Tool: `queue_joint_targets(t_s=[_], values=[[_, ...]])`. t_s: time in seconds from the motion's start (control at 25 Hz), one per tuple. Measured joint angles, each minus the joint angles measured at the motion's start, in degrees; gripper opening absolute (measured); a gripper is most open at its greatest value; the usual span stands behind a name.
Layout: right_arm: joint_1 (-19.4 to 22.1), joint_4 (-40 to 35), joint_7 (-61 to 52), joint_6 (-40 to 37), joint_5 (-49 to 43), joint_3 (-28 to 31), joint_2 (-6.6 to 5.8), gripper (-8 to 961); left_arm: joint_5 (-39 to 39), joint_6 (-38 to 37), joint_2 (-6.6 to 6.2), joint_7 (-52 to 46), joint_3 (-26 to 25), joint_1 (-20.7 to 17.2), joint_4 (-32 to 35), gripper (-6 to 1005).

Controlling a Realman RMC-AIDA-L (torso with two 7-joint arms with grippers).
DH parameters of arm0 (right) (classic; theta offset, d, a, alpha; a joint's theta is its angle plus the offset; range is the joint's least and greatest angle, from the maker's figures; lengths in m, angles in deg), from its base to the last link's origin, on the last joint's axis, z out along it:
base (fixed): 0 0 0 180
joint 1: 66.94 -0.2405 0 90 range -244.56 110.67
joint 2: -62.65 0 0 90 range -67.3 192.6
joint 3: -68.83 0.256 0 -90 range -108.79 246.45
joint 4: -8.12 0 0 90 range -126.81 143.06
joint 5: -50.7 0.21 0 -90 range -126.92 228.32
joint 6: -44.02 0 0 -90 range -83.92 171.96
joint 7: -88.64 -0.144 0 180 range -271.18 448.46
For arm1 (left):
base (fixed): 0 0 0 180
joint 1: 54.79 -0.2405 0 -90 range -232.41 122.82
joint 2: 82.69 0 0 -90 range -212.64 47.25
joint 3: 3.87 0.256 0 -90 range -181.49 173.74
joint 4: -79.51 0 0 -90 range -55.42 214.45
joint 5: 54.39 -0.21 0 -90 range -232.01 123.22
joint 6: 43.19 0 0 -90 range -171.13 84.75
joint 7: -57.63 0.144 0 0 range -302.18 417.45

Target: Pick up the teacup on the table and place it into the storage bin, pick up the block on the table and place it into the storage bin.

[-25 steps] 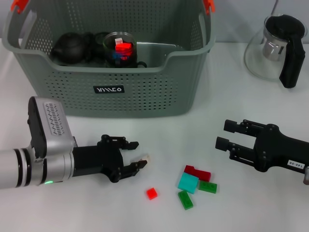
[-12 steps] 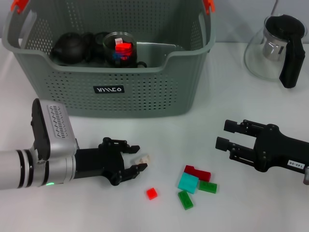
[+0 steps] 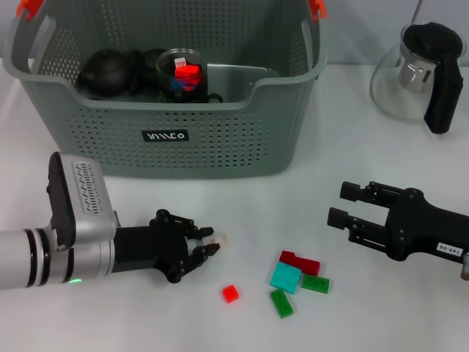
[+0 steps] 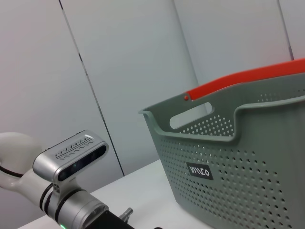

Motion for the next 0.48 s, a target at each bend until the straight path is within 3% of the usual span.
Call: queue_joint_targets(t_s=[0.16,0.36,0.48], values=[[0.0,0.0,0.0,0.0,0.0,0.0,-0.02,626,0.2,-0.2,0.0,0.0,0.0,-0.1,0.3,214],[0.0,-0.1,-0.1,0.0,0.0,0.0,-0.03,626,0.0,-1.1,-0.03,-0.1,-0.1,-0.1,0.7,214],[0.0,-0.3,-0.8,0.0,0.1,0.0,-0.04,625,0.2,-7.2,-0.77,-1.6,-1.9,-0.5,2.7,214]])
